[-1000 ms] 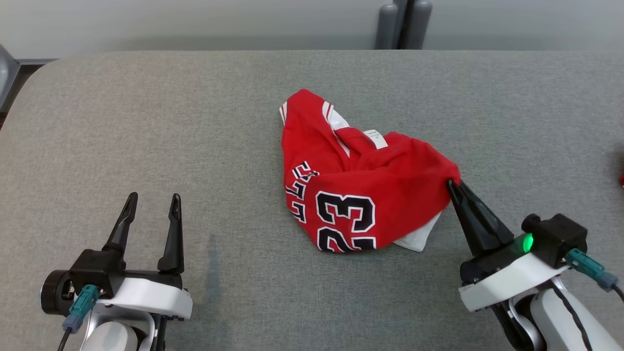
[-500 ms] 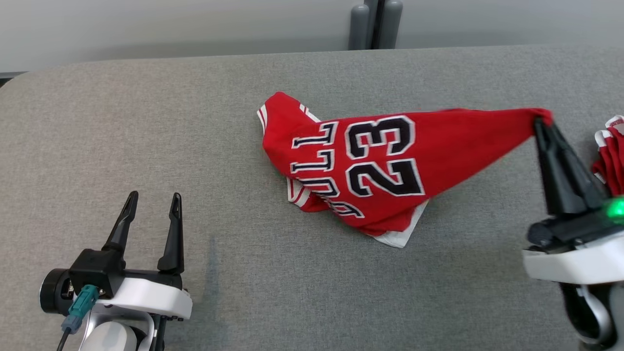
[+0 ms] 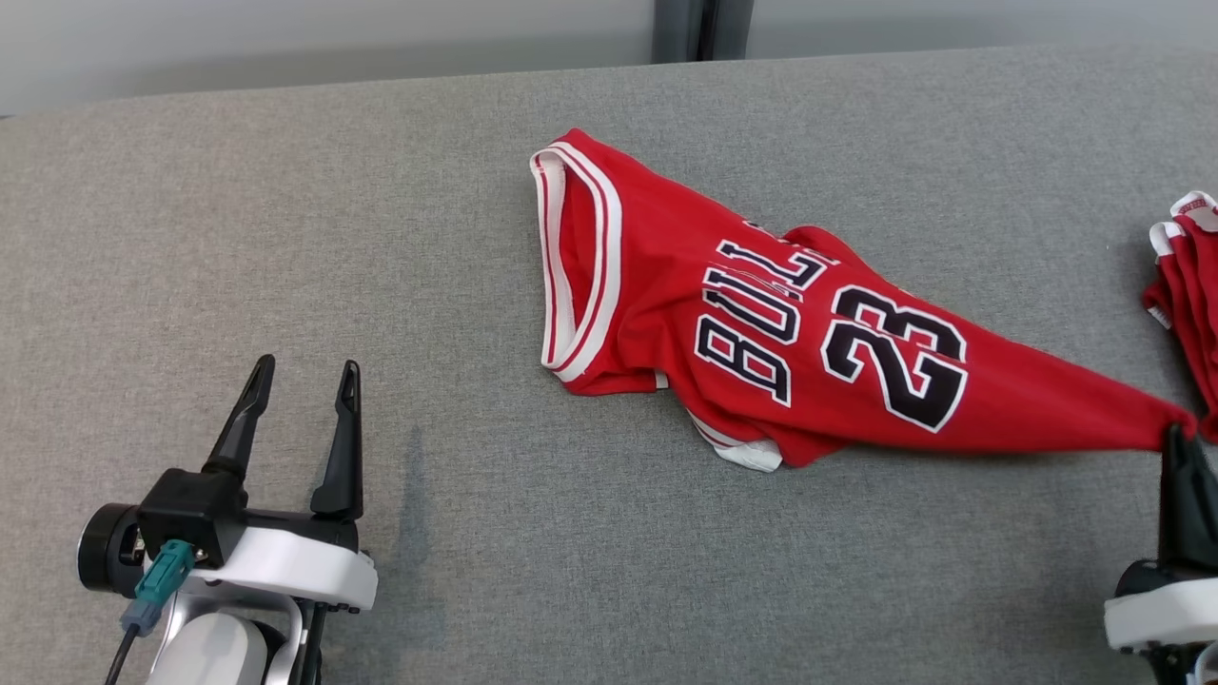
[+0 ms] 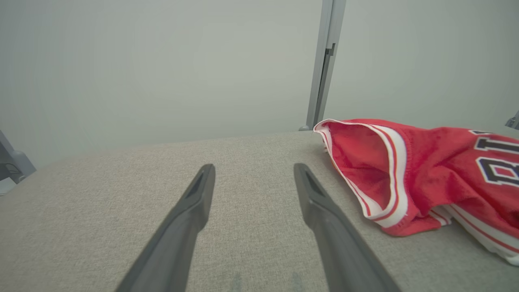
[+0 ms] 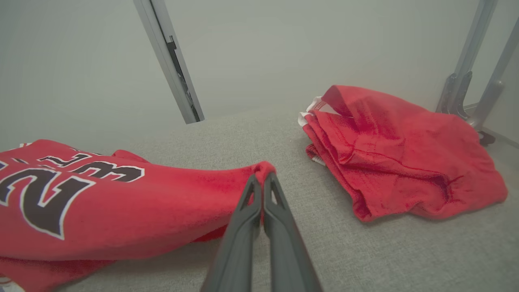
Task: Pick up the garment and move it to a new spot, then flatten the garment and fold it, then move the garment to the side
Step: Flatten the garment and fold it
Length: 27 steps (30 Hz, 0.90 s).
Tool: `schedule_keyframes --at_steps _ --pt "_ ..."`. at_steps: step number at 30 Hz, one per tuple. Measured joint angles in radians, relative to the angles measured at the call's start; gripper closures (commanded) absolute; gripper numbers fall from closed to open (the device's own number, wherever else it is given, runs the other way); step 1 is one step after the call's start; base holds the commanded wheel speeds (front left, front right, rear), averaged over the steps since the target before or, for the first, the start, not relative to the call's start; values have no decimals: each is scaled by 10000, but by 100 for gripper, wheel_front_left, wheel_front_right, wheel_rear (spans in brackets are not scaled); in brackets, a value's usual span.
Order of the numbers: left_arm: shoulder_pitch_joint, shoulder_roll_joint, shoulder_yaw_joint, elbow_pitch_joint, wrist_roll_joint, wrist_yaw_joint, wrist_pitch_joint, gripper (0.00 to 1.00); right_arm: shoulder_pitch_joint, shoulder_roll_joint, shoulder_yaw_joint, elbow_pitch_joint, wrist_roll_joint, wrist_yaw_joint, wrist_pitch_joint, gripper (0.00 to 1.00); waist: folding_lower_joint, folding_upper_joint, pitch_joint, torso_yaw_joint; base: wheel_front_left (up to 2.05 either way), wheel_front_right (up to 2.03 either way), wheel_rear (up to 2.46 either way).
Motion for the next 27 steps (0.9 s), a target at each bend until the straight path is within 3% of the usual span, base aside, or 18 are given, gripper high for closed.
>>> schedule_keyframes --at_steps 6,7,8,9,20,27 --pt "-52 36 -90 2 0 -13 44 0 -480 -12 483 1592 366 0 -456 100 0 0 46 12 0 0 0" --pt "-52 40 -96 0 0 -13 44 0 -604 -44 562 1653 374 0 -500 83 0 0 38 13 0 0 0" --pt "-52 44 -98 0 0 -13 42 0 -690 -92 656 1666 372 0 -552 38 0 0 25 15 0 0 0" --pt "-52 44 -98 0 -2 -12 42 0 -744 -144 715 1651 351 0 -571 0 0 0 8 15 0 0 0" --pt "279 -73 -150 58 -138 79 -46 0 -699 -293 1645 -21 -497 0 -629 0 0 0 -654 20 0 0 0" --pt "668 -134 -309 127 -174 96 -58 0 3 -186 1987 -606 -855 0 -67 0 0 0 -1225 90 0 0 0"
